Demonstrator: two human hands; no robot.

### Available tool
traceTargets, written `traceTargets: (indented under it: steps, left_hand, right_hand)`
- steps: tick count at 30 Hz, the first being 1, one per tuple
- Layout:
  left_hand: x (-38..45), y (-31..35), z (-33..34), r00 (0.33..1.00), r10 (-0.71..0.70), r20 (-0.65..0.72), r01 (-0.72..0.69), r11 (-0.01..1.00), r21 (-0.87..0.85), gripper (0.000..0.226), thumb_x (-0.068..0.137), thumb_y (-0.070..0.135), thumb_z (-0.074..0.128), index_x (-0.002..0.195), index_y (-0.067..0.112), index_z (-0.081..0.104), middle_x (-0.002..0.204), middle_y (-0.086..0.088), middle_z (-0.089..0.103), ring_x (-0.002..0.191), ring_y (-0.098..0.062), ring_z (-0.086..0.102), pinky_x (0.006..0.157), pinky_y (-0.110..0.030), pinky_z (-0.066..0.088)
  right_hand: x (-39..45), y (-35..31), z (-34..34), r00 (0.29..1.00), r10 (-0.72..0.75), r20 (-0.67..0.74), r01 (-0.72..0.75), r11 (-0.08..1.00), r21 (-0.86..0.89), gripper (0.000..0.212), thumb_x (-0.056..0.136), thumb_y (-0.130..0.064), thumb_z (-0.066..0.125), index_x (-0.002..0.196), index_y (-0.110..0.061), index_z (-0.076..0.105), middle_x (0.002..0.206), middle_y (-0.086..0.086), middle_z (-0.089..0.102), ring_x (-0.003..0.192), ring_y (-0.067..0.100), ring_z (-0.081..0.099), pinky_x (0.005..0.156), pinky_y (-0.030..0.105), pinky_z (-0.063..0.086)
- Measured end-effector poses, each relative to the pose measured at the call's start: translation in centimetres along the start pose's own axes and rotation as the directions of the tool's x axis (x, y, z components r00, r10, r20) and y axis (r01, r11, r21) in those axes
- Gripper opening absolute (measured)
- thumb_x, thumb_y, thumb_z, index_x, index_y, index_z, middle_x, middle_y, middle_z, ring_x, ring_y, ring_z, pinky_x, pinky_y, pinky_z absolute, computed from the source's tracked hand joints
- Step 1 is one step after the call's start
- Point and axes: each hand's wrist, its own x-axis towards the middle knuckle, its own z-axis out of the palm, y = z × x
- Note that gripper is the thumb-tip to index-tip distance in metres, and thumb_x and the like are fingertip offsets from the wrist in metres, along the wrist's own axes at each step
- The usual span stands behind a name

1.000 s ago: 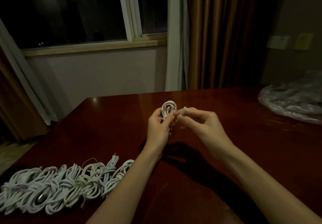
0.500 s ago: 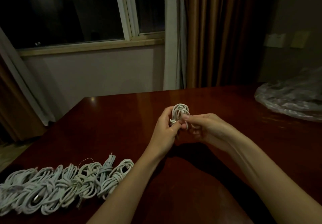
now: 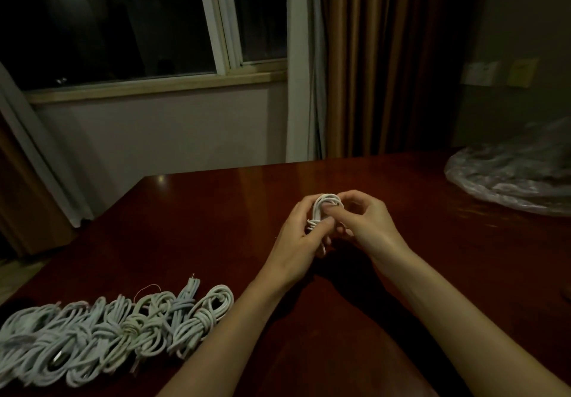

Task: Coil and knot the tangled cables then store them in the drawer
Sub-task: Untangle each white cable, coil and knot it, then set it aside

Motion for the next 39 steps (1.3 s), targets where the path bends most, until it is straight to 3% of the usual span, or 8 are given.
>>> traceTargets:
  steps: [4,8,13,15,20,27,33,39]
  left_hand:
    - [0.3,0.0,0.1,0.994,-0.024,-0.108,0.01,0.991,-0.133,0.022,0.101,0.019,0.047,0.113,0.019,0.066,0.103,-0.005,0.07,0.089,-0.019,0.068,0.075,-0.029,0.054]
    - [0.5,0.1,-0.2,0.984,-0.048,-0.172,0.015,0.982,-0.189,0.025,0.102,0.017,0.043,0.107,0.021,0.068,0.105,-0.005,0.072,0.099,-0.021,0.068,0.083,-0.03,0.055]
    - [0.7,0.4,0.0,0.987,-0.09,-0.133,0.054,0.966,-0.252,0.036,0.105,0.02,0.034,0.111,0.015,0.069,0.107,-0.008,0.073,0.103,-0.021,0.068,0.091,-0.038,0.053]
    - [0.6,0.5,0.2,0.99,-0.098,-0.103,0.066,0.96,-0.273,0.035,0.104,0.018,0.034,0.109,0.017,0.069,0.106,-0.005,0.074,0.103,-0.016,0.068,0.09,-0.031,0.054]
    - [0.6,0.4,0.0,0.995,-0.101,-0.011,0.092,0.938,-0.335,0.03,0.103,0.016,0.039,0.119,0.014,0.064,0.113,-0.006,0.071,0.108,-0.018,0.066,0.088,-0.026,0.053]
    - [0.6,0.5,-1.1,0.969,-0.217,-0.118,0.122,0.836,-0.535,0.021,0.098,0.017,0.051,0.112,0.02,0.067,0.112,-0.001,0.072,0.105,-0.012,0.068,0.077,-0.022,0.054]
    - [0.5,0.6,-0.9,0.946,-0.292,-0.141,0.164,0.806,-0.568,0.02,0.089,0.012,0.063,0.107,0.016,0.069,0.102,-0.003,0.075,0.094,-0.013,0.071,0.069,-0.024,0.056]
    - [0.4,0.3,-1.5,0.952,-0.273,-0.138,0.188,0.879,-0.439,0.019,0.085,0.013,0.068,0.103,0.017,0.07,0.103,-0.01,0.074,0.099,-0.023,0.071,0.092,-0.039,0.055]
  right_hand:
    - [-0.1,0.1,0.1,0.995,0.005,0.096,-0.014,0.995,0.097,0.015,0.089,-0.011,0.065,0.103,-0.005,0.068,0.079,0.004,0.065,0.054,0.002,0.059,0.052,0.015,0.048]
    - [0.0,0.0,-0.3,0.963,0.029,0.267,-0.081,0.979,0.187,0.029,0.085,-0.013,0.069,0.114,-0.008,0.067,0.095,0.005,0.072,0.076,0.009,0.069,0.064,0.017,0.052]
    - [0.1,0.3,0.1,0.993,-0.006,0.114,-0.007,0.993,0.118,0.028,0.081,-0.014,0.074,0.107,-0.009,0.068,0.087,0.003,0.072,0.077,0.011,0.071,0.064,0.021,0.054]
    - [0.2,0.6,0.1,0.999,-0.028,0.044,0.025,0.997,0.066,0.026,0.08,-0.015,0.075,0.104,-0.011,0.068,0.089,0.008,0.072,0.077,0.015,0.072,0.066,0.025,0.056]
    - [0.1,0.5,0.1,0.993,-0.114,-0.041,0.115,0.993,0.031,0.024,0.081,-0.014,0.075,0.101,-0.011,0.063,0.072,0.0,0.068,0.06,0.003,0.067,0.053,0.011,0.047]
    - [0.4,0.4,-0.3,0.99,-0.096,0.104,0.093,0.995,0.031,0.026,0.082,-0.015,0.073,0.106,-0.021,0.065,0.095,-0.008,0.072,0.088,0.004,0.069,0.069,0.018,0.051]
    - [0.5,1.0,-0.3,0.988,-0.152,0.014,0.15,0.987,0.061,0.025,0.078,-0.008,0.075,0.099,-0.013,0.065,0.093,-0.001,0.072,0.082,0.003,0.069,0.066,0.012,0.05]
    - [0.7,1.0,-0.6,0.984,-0.157,-0.088,0.166,0.981,0.101,0.023,0.077,-0.008,0.077,0.09,-0.009,0.057,0.087,0.002,0.072,0.076,0.005,0.069,0.062,0.015,0.052]
